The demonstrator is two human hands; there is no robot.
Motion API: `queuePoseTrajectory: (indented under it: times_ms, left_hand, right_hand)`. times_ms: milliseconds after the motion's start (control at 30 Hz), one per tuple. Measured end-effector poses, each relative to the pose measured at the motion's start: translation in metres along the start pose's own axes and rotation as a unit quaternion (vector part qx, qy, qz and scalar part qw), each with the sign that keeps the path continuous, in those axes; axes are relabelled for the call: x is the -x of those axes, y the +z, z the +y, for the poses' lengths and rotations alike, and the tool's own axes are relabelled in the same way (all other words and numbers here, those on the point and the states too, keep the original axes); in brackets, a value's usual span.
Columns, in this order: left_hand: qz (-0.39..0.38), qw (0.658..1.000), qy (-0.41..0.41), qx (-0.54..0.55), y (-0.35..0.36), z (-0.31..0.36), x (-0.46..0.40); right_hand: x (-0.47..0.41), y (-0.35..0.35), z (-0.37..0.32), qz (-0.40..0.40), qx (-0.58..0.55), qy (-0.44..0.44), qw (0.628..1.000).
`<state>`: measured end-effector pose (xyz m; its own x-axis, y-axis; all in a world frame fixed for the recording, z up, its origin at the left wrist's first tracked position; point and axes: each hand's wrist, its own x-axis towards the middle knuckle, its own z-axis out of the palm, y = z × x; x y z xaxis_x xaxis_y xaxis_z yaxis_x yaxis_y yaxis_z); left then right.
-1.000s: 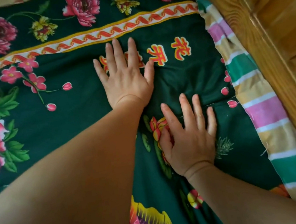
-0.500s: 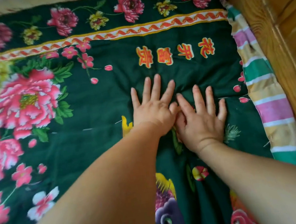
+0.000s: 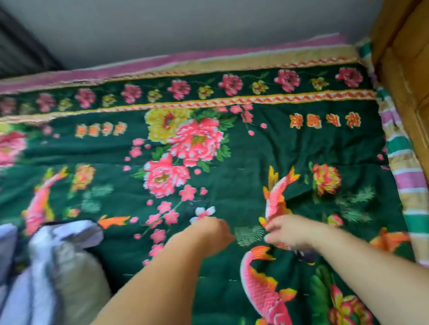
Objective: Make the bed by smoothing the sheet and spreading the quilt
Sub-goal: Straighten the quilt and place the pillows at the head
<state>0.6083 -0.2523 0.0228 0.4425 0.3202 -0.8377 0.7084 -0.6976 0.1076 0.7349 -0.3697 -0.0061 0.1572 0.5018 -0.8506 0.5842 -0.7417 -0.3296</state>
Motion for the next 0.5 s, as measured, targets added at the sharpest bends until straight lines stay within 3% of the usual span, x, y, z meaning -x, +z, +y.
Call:
queuePoseTrajectory:
  times_ms: [67, 267, 500]
  left_hand:
    - [0.021, 0.999, -0.016, 0.022, -0.017, -0.04, 0.036]
    - [0.117, 0.986, -0.012, 0.123, -0.08, -0.103, 0.126]
    - [0.254, 0.942, 0.025, 0.216, -0.144, -0.12, 0.203]
  right_hand:
    - [0.023, -0.003, -0.043, -0.005, -0.007, -0.015, 1.0]
    - [0.088, -0.048, -0.138, 0.088, -0.115, -0.06, 0.988]
    - [0.165, -0.089, -0.176, 0.178, -0.208, -0.081, 0.958]
